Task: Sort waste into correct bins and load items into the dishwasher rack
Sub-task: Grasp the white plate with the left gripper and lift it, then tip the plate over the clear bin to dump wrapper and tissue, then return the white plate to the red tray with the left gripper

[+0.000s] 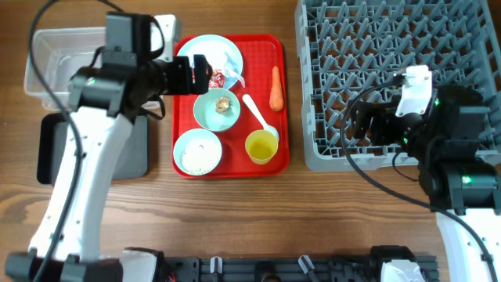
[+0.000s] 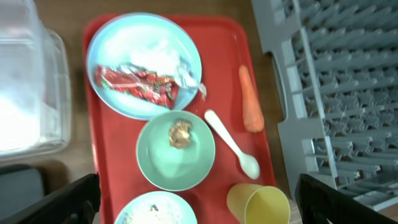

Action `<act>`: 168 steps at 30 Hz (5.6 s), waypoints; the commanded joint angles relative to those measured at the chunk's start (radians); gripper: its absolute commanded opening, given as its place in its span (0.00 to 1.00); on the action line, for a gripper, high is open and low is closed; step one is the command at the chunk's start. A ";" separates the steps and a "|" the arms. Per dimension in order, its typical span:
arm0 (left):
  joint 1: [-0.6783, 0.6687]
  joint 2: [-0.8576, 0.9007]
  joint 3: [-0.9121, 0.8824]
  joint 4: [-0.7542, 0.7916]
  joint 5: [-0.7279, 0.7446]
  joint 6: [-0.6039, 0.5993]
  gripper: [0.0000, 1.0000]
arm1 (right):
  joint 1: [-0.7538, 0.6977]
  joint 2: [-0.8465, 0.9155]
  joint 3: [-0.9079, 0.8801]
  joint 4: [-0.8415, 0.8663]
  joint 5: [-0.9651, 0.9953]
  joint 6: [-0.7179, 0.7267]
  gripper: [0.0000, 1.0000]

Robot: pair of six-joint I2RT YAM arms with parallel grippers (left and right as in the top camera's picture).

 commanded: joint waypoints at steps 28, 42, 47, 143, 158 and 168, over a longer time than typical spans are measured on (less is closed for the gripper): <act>-0.031 0.754 0.613 -0.152 -0.145 -0.585 0.99 | 0.004 0.017 0.024 -0.047 -0.017 0.107 1.00; -0.033 0.929 0.613 -0.068 -0.143 -0.603 0.99 | 0.004 0.017 0.024 -0.054 -0.017 0.107 1.00; -0.037 0.948 0.613 -0.040 -0.144 -0.601 1.00 | 0.004 0.017 0.024 -0.054 -0.017 0.107 1.00; -0.275 0.542 0.386 -0.341 -0.186 -0.069 0.96 | 0.004 0.017 0.024 0.003 -0.016 0.177 1.00; -0.344 0.543 0.090 0.081 -0.307 -0.127 0.83 | 0.004 0.017 0.024 -0.010 -0.016 0.178 1.00; -0.345 0.543 -0.008 0.169 -0.304 -0.311 0.67 | 0.004 0.017 0.024 -0.012 -0.016 0.178 1.00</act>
